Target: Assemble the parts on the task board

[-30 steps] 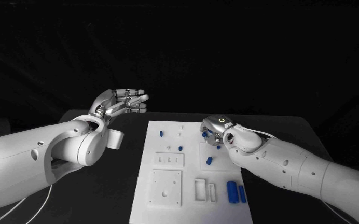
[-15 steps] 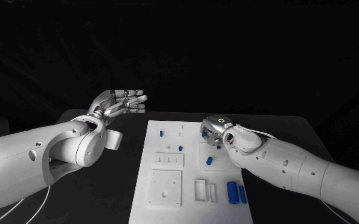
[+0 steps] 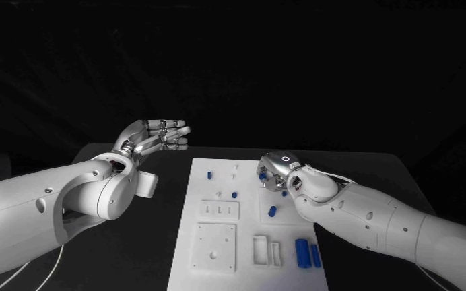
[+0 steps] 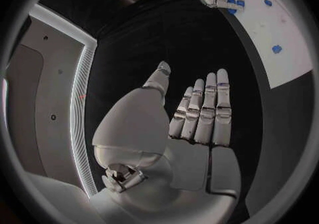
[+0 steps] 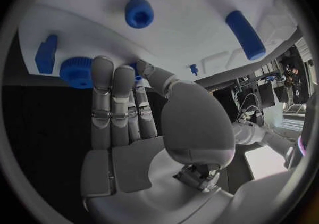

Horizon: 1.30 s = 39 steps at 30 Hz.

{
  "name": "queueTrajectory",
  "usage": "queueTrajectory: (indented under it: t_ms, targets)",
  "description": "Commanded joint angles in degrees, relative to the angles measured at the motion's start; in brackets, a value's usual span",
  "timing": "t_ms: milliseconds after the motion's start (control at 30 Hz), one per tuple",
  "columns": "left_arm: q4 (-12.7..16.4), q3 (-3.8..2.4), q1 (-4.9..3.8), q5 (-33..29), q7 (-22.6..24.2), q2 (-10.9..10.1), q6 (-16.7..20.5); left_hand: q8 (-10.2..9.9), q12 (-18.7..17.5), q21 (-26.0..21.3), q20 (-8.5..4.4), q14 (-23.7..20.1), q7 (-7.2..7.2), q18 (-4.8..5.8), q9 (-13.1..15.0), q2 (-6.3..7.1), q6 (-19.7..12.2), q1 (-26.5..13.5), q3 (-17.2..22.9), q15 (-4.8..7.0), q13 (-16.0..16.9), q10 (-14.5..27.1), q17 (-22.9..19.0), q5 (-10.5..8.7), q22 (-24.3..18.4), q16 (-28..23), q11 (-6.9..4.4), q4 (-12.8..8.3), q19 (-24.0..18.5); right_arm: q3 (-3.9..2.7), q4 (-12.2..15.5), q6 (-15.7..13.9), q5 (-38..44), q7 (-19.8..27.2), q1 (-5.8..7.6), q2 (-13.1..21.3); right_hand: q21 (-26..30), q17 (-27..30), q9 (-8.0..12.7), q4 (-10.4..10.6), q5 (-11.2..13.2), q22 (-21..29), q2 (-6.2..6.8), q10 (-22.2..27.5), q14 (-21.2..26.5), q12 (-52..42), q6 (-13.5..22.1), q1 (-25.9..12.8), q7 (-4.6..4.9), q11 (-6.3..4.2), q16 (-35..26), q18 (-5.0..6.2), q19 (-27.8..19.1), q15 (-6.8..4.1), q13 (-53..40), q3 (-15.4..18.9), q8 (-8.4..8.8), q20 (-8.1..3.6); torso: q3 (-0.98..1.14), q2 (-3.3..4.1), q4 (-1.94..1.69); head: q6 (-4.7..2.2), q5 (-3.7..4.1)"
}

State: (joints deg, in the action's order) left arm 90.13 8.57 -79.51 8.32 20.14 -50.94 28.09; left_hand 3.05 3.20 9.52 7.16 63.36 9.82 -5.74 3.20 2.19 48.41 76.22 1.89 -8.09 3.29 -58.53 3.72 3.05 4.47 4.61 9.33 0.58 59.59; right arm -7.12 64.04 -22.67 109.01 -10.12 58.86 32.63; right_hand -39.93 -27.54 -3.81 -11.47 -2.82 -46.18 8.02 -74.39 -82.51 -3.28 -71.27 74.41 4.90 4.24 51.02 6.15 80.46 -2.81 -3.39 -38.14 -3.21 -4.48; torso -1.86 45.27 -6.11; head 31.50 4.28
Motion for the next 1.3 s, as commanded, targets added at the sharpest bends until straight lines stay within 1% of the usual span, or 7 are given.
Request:
queueTrajectory:
  t_ms: [33,200,333,533,700,833,1300]
  targets:
    - [0.09,-0.05,-0.1,0.32,0.16,0.03,-0.27,0.21,0.27,-0.09,0.16,-0.36,-0.03,0.42,0.07,0.48,0.3,0.04,0.44,-0.11,0.06,0.27,-0.04,-0.23,-0.06,-0.37,0.05,0.01,-0.43,-0.05,0.97,-2.38,0.27,-1.67,0.03,-0.21,-0.21,-0.1,-0.09,-0.3,-0.33,-0.69,-0.81,-2.79,-0.2,-0.06,-0.46,0.17,-0.01,-2.48,-0.09,0.8,-0.44,-0.32,-0.16,-0.03,-0.39,0.01,0.01,0.16,-0.01,-0.26,-0.14]
    - [-0.02,-0.05,-0.11,0.32,0.12,0.18,-0.27,0.21,0.28,-0.1,0.19,-0.42,-0.02,0.4,0.06,0.55,0.33,0.08,0.52,-0.14,0.06,0.37,-0.05,-0.22,-0.07,-0.36,0.07,0.0,-0.48,-0.42,1.29,-2.79,0.2,-2.64,0.21,-1.62,0.34,-0.23,-0.09,-0.47,-0.41,-3.79,-0.83,-2.77,-0.08,-0.08,-0.5,0.09,-0.06,-2.52,-0.34,0.76,-0.08,-0.36,-0.16,-0.17,-0.41,-0.01,0.0,0.22,-0.09,-0.65,-0.21]
    - [-0.12,-0.05,-0.11,0.32,0.08,0.36,-0.32,0.19,0.29,-0.09,0.22,-0.47,-0.01,0.37,0.06,0.49,0.28,0.14,0.63,-0.15,0.07,0.4,-0.04,-0.22,-0.06,-0.34,0.08,-0.02,-0.51,-0.64,0.76,-2.95,0.16,-2.88,0.42,-3.03,0.97,-0.25,-0.1,-0.52,-0.43,-4.73,-0.84,-2.76,-0.1,-0.09,-0.48,0.08,-0.05,-2.52,-0.35,0.79,0.12,-0.37,-0.16,-0.16,-0.42,-0.01,-0.09,0.32,-0.33,-0.61,-0.08]
    - [-0.45,-0.05,-0.11,0.3,0.02,1.05,-0.49,0.19,0.29,-0.09,0.22,-0.47,-0.01,0.37,0.06,0.49,0.28,0.14,0.63,-0.15,0.07,0.4,-0.04,-0.22,-0.06,-0.34,0.08,-0.02,-0.51,-1.15,-0.86,-3.74,0.34,-3.74,0.77,-5.57,1.19,-0.25,-0.08,-0.73,-0.7,-6.05,-0.78,-2.75,-0.07,-0.08,-0.49,0.01,-0.06,-2.49,-0.39,0.71,0.4,-0.42,-0.16,-0.52,-0.42,-0.07,-0.17,0.33,-0.4,-0.69,-0.35]
    - [-0.54,-0.05,-0.12,0.29,-0.02,1.52,-0.6,0.2,0.29,-0.06,0.23,-0.48,-0.06,0.34,0.07,0.32,0.54,0.16,0.62,-0.15,0.06,0.37,-0.04,-0.21,-0.06,-0.31,0.08,-0.13,-0.53,-1.34,-2.23,-4.13,0.53,-4.26,1.1,-7.16,2.59,-0.27,-0.07,-0.87,-0.67,-7.89,-0.81,-2.74,-0.07,-0.07,-0.52,-0.06,-0.07,-2.5,-0.36,0.74,0.82,-0.48,-0.15,-0.47,-0.4,-0.13,-0.41,0.45,-0.69,-0.75,-0.19]
    - [-0.64,-0.05,-0.16,0.29,-0.07,1.73,-0.6,0.2,0.29,-0.06,0.23,-0.48,-0.06,0.34,0.07,0.32,0.54,0.16,0.62,-0.15,0.06,0.37,-0.04,-0.21,-0.06,-0.31,0.08,-0.13,-0.53,-1.44,-2.79,-4.31,0.56,-4.5,1.37,-7.91,3.1,-0.27,-0.07,-0.89,-0.64,-8.91,-0.85,-2.73,-0.03,-0.1,-0.54,-0.02,-0.06,-2.49,-0.39,0.69,1.12,-0.47,-0.15,-0.44,-0.42,-0.12,-0.34,0.52,-0.63,-0.79,-0.26]
    - [-0.96,-0.05,-0.67,0.29,-0.15,2.46,-0.64,0.2,0.28,-0.04,0.24,-0.52,-0.05,0.34,0.06,0.23,0.48,0.19,0.52,-0.17,0.06,0.39,-0.05,-0.21,-0.06,-0.31,0.08,-0.31,-0.58,-1.56,-4.34,-4.98,0.89,-5.54,2.12,-9.33,5.17,-0.27,-0.06,-0.95,-0.68,-11.98,-0.83,-2.74,-0.07,-0.09,-0.57,-0.06,-0.08,-2.49,-0.35,0.64,1.91,-0.49,-0.16,-0.44,-0.4,-0.12,-0.51,0.82,-0.72,-0.86,-0.37]
